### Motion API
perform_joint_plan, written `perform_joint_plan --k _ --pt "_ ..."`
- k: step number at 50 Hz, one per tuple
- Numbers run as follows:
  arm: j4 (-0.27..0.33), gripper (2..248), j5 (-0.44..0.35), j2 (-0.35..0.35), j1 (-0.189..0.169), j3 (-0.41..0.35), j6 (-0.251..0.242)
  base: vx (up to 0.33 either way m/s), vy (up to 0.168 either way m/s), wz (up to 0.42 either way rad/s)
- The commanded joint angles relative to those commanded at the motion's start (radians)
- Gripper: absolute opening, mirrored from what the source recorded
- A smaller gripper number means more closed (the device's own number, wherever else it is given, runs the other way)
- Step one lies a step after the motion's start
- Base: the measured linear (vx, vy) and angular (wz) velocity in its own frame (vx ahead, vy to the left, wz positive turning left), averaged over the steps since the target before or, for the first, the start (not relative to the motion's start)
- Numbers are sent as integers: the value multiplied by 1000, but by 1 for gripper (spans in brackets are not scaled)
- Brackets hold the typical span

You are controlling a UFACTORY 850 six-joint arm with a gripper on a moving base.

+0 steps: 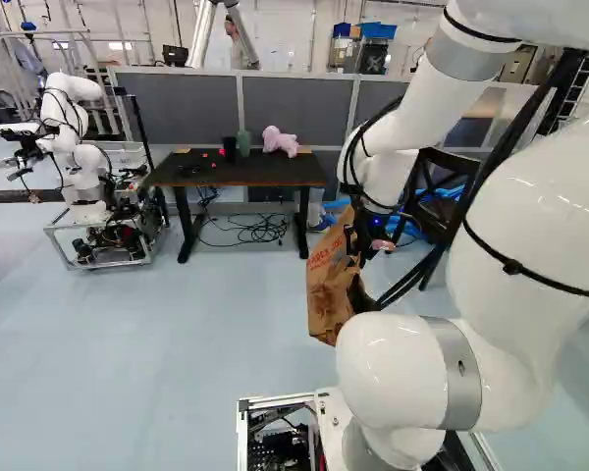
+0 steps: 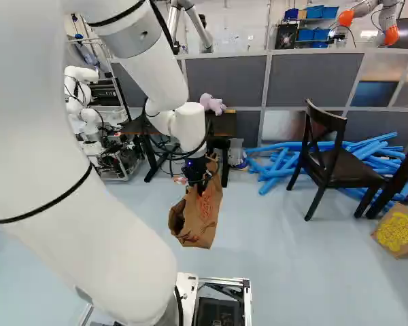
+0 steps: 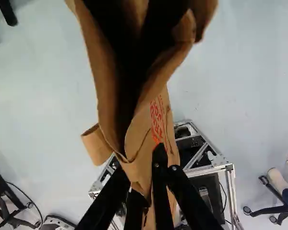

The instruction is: Pick up the bag on the ground and place it on the table

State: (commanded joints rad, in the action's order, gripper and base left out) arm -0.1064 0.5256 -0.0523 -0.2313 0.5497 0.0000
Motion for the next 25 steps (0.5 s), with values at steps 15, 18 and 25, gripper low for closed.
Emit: perform_joint_plan --k 15,18,25 --pt "0 21 56 -38 -7 23 0 0 0 0" --pt "0 21 67 -45 -8 29 0 0 0 0" --pt "0 21 94 -61 -10 42 0 0 0 0"
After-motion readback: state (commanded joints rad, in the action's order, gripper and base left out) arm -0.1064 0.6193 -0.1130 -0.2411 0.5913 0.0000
